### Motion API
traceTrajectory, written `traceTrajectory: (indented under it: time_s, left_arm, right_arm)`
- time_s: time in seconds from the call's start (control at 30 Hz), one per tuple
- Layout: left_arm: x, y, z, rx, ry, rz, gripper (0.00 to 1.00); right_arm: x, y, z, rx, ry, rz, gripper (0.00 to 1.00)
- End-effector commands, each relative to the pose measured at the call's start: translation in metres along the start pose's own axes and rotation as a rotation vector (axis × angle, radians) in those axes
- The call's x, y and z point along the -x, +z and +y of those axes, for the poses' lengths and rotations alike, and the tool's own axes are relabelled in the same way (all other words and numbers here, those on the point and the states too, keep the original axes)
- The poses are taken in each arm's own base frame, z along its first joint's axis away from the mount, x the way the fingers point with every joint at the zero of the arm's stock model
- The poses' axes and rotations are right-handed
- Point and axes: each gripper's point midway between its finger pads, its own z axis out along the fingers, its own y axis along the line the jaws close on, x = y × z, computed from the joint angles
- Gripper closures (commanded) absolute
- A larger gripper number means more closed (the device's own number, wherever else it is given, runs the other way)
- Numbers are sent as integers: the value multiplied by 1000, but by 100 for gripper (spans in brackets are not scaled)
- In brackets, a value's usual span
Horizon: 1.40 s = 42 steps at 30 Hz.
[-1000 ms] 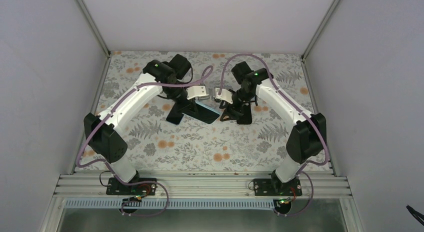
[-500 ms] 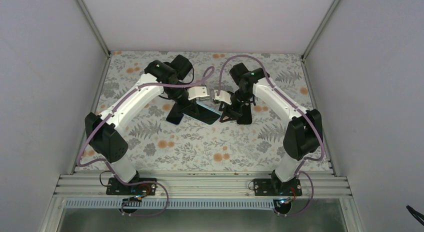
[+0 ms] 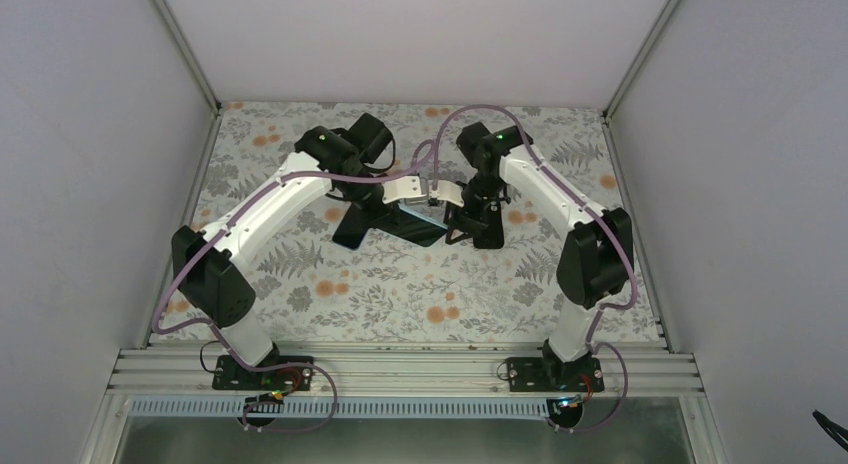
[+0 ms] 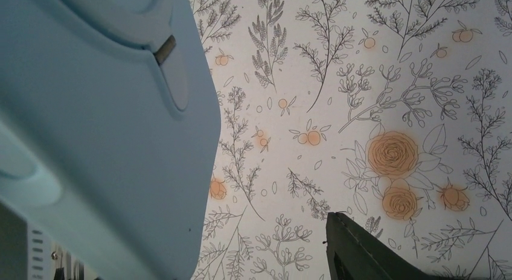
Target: Take the phone out of the phone case
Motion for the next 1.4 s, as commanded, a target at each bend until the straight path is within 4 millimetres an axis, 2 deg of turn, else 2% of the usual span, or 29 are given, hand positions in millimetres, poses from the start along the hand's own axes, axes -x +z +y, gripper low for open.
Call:
traceTrajectory:
  time_s: [0.0, 0.23, 0.43, 0.67, 0.9, 1.0, 1.07, 1.17, 1.23, 1.27, 1.37]
  left_arm:
    - [24, -8, -74, -246, 108, -123, 98]
    - [22, -4, -91, -290, 140, -122, 98]
    - [25, -2, -98, -313, 153, -126, 98]
    - [24, -3, -100, -311, 161, -125, 98]
    - [31, -2, -95, -305, 163, -129, 98]
    - [35, 0, -89, -294, 167, -127, 98]
    - [40, 0, -83, -287, 165, -132, 98]
    - [53, -7, -73, -264, 170, -161, 98]
    - [63, -15, -62, -227, 177, -187, 98]
    - [67, -22, -55, -198, 183, -201, 98]
    - [80, -52, -35, -128, 209, -285, 98]
  right_arm:
    - [26, -22, -48, -172, -76, -111, 46]
    - [22, -23, -60, -196, -72, -98, 47]
    - [22, -25, -66, -207, -73, -95, 48]
    - [16, -28, -69, -218, -74, -82, 47]
    - [26, -35, -66, -211, -76, -124, 47]
    - [44, -36, -46, -148, -87, -189, 46]
    - [58, -34, -31, -128, -97, -244, 41]
    - [87, -45, -12, -141, -116, -391, 40]
    - [107, -55, 2, -120, -149, -498, 41]
    - [116, -65, 16, -108, -175, -546, 42]
    - [137, -78, 32, -98, -200, -629, 42]
